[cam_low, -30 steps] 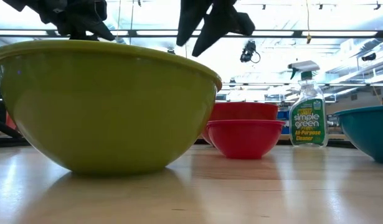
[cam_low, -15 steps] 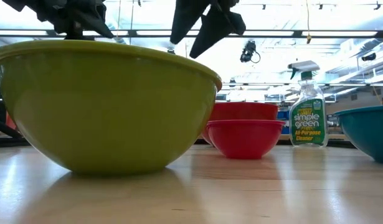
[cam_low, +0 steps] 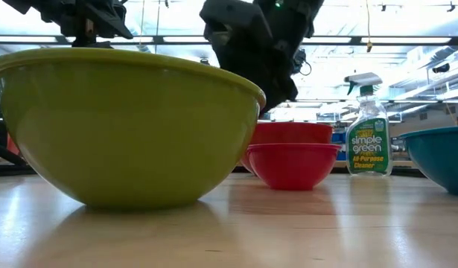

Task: Nest bowls inside each other
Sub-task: Stack the green bowl on top of the orange bowls

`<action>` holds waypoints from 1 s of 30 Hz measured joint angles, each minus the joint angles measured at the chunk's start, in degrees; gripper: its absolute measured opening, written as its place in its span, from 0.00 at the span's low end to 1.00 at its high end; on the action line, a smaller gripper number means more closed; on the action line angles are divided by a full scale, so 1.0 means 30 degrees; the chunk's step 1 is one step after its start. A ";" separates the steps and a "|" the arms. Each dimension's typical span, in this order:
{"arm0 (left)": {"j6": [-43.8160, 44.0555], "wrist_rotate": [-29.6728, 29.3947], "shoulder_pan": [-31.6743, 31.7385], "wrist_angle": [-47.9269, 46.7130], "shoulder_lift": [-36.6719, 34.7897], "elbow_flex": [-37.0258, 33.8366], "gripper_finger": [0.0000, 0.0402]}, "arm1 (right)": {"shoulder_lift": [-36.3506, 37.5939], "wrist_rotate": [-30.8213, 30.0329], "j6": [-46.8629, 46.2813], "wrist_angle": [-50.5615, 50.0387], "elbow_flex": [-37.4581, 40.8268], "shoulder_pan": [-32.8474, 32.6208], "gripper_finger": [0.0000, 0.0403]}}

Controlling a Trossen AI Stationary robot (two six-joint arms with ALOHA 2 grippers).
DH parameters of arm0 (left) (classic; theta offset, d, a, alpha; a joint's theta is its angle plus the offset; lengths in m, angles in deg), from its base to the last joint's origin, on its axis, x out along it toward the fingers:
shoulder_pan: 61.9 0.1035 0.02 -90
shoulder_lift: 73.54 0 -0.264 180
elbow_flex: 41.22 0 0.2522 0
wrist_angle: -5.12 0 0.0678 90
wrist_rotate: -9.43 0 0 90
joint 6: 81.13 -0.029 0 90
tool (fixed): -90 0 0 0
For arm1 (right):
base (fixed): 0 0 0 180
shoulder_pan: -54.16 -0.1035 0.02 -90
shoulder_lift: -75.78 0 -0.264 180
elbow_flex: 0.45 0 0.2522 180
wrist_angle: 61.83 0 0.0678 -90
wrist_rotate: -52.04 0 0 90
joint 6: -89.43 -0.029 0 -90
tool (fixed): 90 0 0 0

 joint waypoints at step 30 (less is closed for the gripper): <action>-0.1110 0.1026 0.0000 0.1034 -0.1692 -0.0007 0.48 | 0.0149 0.1674 -0.0887 0.2028 -0.0408 0.1415 0.05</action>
